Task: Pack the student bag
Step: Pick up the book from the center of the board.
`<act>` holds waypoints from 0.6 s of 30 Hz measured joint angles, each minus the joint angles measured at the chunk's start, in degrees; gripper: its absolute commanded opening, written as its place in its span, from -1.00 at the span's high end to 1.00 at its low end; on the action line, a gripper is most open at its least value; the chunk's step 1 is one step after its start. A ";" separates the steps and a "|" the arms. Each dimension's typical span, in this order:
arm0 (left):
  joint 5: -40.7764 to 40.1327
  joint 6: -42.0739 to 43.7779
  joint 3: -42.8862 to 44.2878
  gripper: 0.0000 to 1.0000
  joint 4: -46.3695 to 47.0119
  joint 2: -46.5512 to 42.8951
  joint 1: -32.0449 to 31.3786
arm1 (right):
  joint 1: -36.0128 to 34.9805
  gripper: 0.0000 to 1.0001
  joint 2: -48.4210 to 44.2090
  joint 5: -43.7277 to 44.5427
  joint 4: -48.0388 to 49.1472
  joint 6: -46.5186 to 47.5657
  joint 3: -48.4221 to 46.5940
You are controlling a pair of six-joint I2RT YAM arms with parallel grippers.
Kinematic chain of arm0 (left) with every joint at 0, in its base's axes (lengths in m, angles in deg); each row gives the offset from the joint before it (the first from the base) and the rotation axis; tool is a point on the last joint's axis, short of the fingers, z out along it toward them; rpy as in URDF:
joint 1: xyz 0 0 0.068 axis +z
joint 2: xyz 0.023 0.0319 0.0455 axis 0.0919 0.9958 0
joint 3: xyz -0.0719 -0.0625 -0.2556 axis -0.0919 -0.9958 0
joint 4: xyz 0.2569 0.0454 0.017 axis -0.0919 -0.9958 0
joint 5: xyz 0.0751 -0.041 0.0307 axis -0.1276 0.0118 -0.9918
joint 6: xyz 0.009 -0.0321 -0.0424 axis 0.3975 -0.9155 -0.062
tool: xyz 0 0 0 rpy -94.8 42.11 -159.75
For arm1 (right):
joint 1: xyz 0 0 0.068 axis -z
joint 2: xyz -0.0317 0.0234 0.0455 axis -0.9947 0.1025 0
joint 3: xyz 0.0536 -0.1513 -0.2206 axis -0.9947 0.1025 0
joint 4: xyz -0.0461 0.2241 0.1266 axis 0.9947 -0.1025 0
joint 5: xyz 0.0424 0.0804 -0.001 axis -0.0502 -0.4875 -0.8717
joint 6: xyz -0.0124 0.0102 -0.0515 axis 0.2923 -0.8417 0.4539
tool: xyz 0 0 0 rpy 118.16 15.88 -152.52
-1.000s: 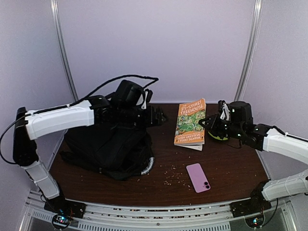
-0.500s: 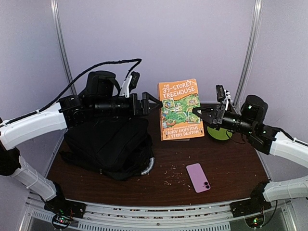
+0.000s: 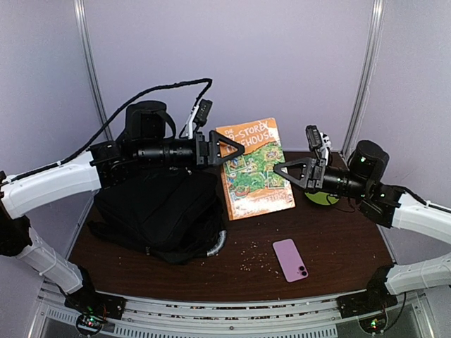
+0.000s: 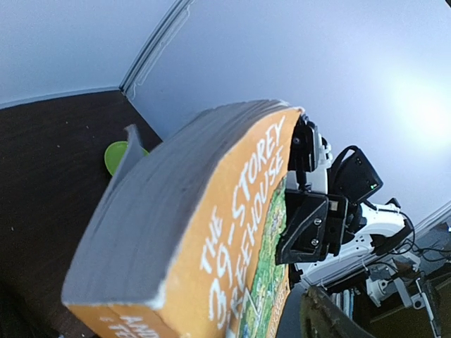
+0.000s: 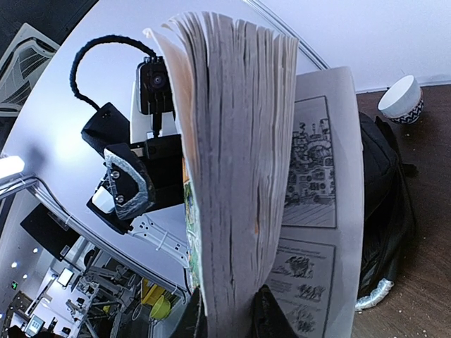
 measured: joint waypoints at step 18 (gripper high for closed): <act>-10.99 0.87 -5.09 1.00 -0.85 -4.24 0.17 | -1.88 -0.99 -8.07 10.38 -5.86 6.05 -1.36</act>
